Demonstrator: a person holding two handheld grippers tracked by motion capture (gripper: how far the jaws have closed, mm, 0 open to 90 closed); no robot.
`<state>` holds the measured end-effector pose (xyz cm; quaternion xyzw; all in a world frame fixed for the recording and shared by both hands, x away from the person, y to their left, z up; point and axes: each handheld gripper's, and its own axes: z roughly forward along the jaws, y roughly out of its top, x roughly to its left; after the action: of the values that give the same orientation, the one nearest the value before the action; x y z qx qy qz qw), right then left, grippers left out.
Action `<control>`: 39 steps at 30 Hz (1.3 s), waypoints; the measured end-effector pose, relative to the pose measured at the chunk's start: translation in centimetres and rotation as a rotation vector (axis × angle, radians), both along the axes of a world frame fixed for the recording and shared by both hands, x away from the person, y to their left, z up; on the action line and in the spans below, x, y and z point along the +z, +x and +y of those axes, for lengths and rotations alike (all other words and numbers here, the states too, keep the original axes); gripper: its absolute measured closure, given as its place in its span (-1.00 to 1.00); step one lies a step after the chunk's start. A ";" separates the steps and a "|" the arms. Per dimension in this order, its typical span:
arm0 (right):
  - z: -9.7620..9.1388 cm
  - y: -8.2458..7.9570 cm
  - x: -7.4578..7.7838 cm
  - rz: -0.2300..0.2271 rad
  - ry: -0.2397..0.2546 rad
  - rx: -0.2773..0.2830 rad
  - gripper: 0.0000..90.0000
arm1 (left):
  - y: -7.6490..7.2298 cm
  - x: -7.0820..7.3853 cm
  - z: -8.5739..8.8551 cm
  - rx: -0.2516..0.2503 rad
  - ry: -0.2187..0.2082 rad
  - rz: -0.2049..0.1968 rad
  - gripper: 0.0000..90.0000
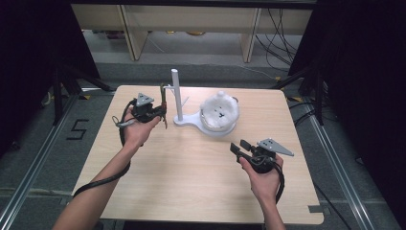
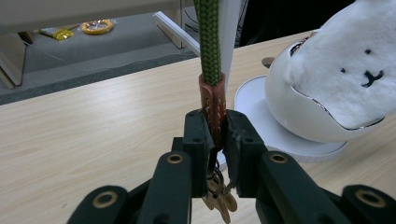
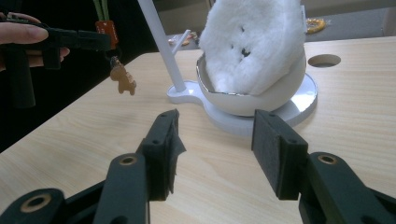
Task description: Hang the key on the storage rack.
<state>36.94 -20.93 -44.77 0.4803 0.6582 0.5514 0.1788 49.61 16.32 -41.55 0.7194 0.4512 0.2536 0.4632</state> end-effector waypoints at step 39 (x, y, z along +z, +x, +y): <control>0.0 0.1 -0.3 -0.018 -0.020 0.002 0.17 | -0.6 1.4 -1.8 -0.012 0.193 -0.095 0.63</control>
<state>37.07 -20.89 -45.06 0.4728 0.6625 0.5494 0.1890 48.96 14.53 -40.19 0.7504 0.3979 0.3272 0.4141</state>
